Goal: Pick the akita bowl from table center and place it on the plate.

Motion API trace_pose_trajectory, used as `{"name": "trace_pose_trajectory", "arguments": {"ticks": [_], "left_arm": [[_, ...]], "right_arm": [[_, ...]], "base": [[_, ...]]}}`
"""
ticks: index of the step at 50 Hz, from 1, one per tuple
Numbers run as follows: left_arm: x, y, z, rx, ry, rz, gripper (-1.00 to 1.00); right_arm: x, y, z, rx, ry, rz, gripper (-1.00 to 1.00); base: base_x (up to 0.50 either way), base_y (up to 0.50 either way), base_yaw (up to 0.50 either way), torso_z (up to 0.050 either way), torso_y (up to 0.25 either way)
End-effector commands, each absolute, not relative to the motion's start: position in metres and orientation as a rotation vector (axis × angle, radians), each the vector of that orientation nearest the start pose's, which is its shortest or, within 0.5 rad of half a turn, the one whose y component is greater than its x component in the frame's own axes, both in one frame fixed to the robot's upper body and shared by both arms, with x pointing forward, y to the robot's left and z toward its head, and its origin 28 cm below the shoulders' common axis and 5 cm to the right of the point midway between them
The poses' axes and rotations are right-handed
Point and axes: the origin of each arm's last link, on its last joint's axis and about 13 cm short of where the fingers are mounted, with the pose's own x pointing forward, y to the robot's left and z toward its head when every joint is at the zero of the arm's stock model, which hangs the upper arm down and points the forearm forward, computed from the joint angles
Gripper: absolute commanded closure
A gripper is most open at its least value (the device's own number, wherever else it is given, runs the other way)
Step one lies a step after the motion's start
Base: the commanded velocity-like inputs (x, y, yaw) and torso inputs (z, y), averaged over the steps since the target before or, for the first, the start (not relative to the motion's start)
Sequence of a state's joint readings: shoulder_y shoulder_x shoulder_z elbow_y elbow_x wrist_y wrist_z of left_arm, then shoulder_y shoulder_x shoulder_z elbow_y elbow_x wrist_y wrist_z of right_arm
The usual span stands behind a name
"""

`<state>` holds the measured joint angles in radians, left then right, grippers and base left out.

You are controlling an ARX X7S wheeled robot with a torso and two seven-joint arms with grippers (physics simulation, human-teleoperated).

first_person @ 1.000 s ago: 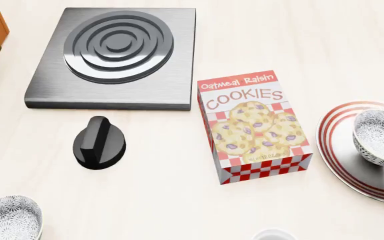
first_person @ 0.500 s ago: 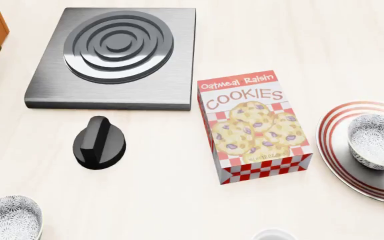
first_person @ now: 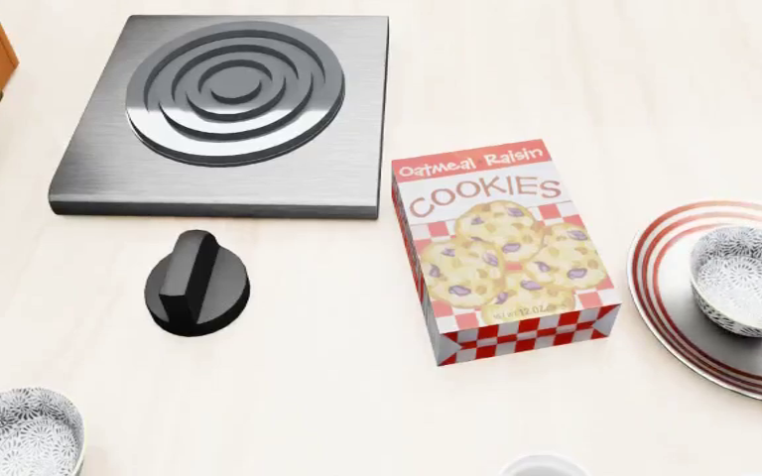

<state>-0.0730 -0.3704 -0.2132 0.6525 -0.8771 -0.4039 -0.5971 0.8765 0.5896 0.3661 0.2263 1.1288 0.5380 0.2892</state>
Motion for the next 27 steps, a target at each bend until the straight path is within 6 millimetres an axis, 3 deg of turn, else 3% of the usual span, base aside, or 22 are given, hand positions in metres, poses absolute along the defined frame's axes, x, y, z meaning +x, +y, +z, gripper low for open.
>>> {"name": "trace_pose_trajectory", "arguments": {"ticks": [1, 4, 12, 19, 27], "left_arm": [[0.198, 0.265, 0.16, -0.45, -0.252, 0.293, -1.0], [0.196, 0.265, 0.161, -0.441, -0.264, 0.295, -1.0], [0.169, 0.254, 0.174, -0.393, -0.352, 0.253, -1.0], [0.141, 0.254, 0.19, -0.369, -0.456, 0.242, -1.0], [0.145, 0.254, 0.185, -0.358, -0.438, 0.225, -1.0]], "right_arm": [[0.272, -0.262, 0.287, 0.701, -0.498, -0.066, -1.0], [0.256, -0.258, 0.293, 0.691, -0.527, -0.038, -1.0], [0.2, -0.25, 0.301, 0.618, -0.551, 0.002, -1.0], [0.132, -0.236, 0.307, 0.551, -0.594, 0.003, -1.0], [0.082, -0.221, 0.309, 0.465, -0.623, -0.014, -1.0]], "base": [[0.0, 0.0, 0.0, 0.0, 0.0], [0.0, 0.0, 0.0, 0.0, 0.0], [0.0, 0.0, 0.0, 0.0, 0.0], [0.0, 0.0, 0.0, 0.0, 0.0], [0.0, 0.0, 0.0, 0.0, 0.0]]}}
